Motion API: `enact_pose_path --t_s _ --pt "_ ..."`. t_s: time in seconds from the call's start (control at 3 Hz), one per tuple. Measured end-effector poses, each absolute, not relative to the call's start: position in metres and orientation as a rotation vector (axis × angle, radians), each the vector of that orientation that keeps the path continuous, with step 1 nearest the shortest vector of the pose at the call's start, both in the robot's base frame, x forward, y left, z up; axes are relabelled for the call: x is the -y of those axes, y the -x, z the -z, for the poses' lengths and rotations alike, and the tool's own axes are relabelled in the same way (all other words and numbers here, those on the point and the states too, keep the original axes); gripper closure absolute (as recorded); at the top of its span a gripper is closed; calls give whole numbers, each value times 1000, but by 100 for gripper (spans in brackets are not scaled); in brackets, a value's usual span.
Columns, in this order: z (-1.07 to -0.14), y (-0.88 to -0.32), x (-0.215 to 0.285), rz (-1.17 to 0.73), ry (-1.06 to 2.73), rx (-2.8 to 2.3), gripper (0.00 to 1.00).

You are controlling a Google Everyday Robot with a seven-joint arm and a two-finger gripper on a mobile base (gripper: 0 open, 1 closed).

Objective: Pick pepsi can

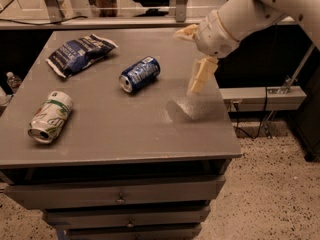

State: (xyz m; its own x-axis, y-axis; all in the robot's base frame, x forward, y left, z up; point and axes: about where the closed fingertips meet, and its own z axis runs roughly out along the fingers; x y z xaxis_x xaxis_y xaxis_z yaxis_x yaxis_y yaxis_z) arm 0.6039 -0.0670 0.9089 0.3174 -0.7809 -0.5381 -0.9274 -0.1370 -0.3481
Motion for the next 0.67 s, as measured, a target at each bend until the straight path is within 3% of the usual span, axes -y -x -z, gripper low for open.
enact_pose_path --t_s 0.67 --pt "-900 -671 31 -322 1989 -1428 0"
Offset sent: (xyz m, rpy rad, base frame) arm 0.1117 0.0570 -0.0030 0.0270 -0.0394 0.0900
